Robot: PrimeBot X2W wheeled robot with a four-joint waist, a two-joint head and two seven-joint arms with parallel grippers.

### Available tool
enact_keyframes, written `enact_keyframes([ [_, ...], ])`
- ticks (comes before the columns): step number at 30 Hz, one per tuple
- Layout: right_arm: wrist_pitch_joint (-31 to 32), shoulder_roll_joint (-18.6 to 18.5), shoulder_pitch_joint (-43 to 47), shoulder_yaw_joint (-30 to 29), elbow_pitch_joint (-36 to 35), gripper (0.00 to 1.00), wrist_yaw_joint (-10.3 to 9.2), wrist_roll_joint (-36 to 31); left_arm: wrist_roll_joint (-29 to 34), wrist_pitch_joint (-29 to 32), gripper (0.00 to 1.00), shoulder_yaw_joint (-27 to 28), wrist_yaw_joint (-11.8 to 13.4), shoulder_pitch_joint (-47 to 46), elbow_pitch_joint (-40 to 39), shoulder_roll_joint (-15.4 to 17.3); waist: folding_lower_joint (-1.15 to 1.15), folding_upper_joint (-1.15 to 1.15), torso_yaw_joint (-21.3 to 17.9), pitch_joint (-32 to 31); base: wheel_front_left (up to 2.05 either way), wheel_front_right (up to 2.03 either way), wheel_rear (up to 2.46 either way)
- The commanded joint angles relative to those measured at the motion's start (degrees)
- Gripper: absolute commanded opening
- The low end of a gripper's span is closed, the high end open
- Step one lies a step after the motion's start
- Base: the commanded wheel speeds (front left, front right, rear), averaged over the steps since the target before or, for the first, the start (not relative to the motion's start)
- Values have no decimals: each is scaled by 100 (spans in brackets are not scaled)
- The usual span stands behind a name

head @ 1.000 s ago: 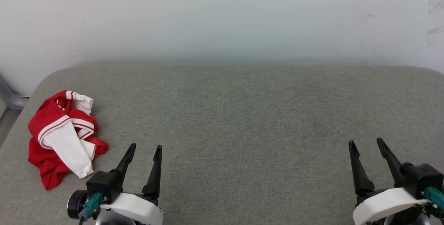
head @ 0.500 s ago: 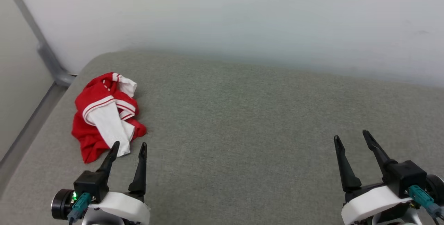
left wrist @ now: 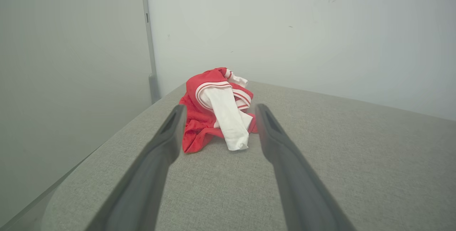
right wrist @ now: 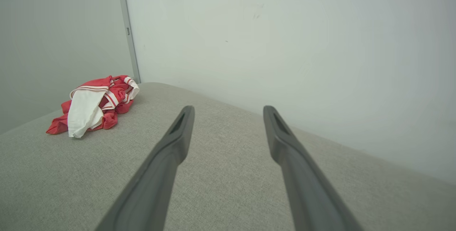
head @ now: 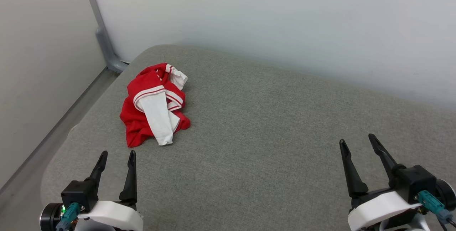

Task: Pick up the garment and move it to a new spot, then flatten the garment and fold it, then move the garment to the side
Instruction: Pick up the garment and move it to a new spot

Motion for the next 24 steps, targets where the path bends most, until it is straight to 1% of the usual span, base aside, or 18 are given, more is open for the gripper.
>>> enact_keyframes([
  [1,-52,11,-18,-7,16,100,-4,46,-6,-15,100,13,-4,34,-26,3,0,0,55,-2,0,0,0],
  [9,-67,11,-70,1,72,100,-4,114,22,-15,100,28,-9,-56,-65,3,0,0,104,17,0,0,0],
  [14,-4,12,-170,-7,-15,100,-4,80,-194,-15,100,86,-14,-337,9,-11,0,0,20,220,0,0,0],
  [17,91,-13,-279,-6,-156,100,-4,6,-381,-13,100,97,-18,-752,178,61,0,0,-76,545,0,0,0],
  [19,178,-60,-370,-38,-262,100,-4,-15,-508,81,100,70,-19,-1133,307,167,0,0,-146,810,0,0,0],
  [20,213,-83,-418,-87,-297,100,-4,-47,-667,149,100,47,-19,-1364,380,189,0,0,-166,917,0,0,0],
  [24,366,-141,-588,-213,-505,100,-4,-81,-971,663,100,39,-17,-2251,708,540,0,0,-218,1384,0,0,0],
])
